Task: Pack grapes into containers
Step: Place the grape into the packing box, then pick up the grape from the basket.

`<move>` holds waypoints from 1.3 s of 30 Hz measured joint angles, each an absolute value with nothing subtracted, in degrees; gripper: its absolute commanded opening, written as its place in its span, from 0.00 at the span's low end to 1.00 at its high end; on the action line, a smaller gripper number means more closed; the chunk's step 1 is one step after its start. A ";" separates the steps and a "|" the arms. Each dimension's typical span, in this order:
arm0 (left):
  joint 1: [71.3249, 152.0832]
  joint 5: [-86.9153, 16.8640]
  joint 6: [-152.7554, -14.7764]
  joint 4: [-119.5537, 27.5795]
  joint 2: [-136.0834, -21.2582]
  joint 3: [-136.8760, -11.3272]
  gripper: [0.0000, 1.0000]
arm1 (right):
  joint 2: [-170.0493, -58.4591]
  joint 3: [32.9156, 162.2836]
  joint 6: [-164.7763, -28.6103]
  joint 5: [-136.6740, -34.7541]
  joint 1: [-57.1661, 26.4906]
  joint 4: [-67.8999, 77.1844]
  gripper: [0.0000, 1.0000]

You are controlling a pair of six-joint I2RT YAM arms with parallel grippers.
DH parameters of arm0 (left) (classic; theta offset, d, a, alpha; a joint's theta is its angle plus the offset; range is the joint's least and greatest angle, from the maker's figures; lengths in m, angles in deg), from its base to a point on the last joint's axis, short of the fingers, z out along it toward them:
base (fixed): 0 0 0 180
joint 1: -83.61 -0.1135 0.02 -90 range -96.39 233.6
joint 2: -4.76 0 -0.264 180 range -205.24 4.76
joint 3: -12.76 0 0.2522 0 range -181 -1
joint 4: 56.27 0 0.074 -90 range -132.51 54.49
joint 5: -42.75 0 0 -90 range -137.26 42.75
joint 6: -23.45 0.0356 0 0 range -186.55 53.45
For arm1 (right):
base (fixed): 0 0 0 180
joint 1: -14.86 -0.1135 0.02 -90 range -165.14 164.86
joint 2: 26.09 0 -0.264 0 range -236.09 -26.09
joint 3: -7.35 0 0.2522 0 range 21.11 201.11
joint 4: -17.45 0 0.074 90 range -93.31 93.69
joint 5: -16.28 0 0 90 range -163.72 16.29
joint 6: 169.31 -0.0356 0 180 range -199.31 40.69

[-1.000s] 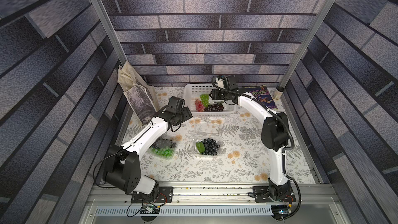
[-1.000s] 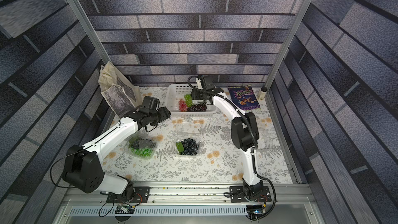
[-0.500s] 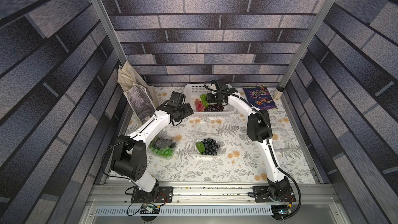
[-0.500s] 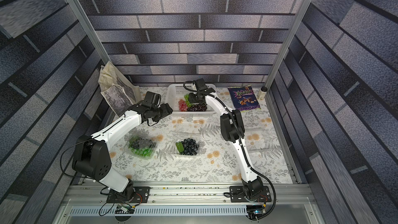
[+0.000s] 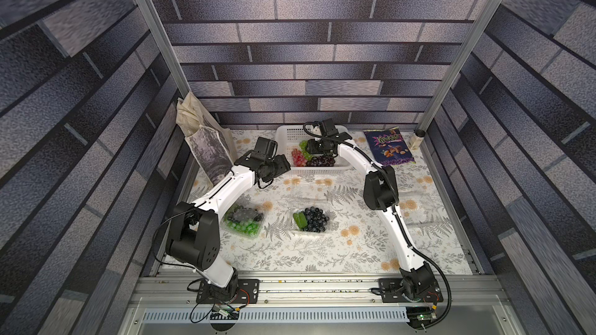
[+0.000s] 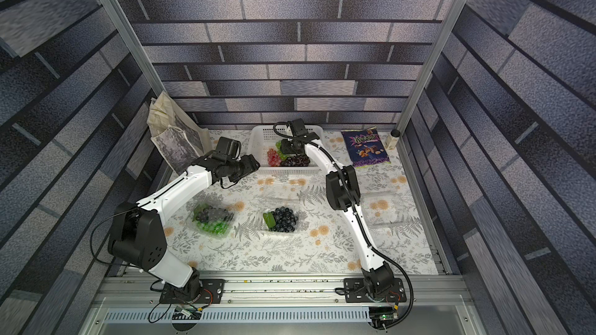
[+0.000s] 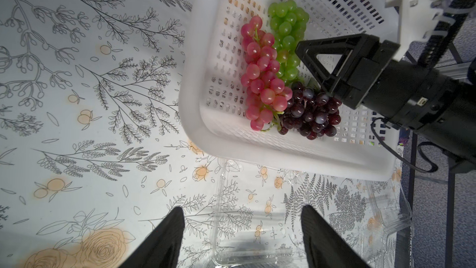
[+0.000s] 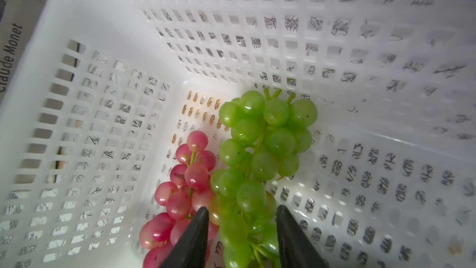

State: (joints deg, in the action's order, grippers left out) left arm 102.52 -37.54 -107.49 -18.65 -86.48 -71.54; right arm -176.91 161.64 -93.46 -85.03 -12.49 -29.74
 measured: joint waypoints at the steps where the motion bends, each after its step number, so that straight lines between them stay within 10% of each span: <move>1: 102.46 -37.34 -107.49 -18.89 -86.48 -71.34 0.74 | -177.09 161.64 -93.68 -85.14 -12.49 -29.74 0.42; 15: 101.87 -35.42 -107.54 -19.70 -86.48 -69.97 0.73 | -179.78 164.33 -95.87 -85.35 -12.49 -29.04 0.32; 22: 101.50 -34.98 -107.56 -20.72 -86.48 -69.92 0.73 | -179.84 164.46 -96.70 -85.42 -12.49 -29.04 0.00; 39: 101.32 -33.93 -108.17 -22.17 -86.48 -68.55 0.73 | -166.31 148.90 -96.85 -85.94 -12.49 -20.62 0.00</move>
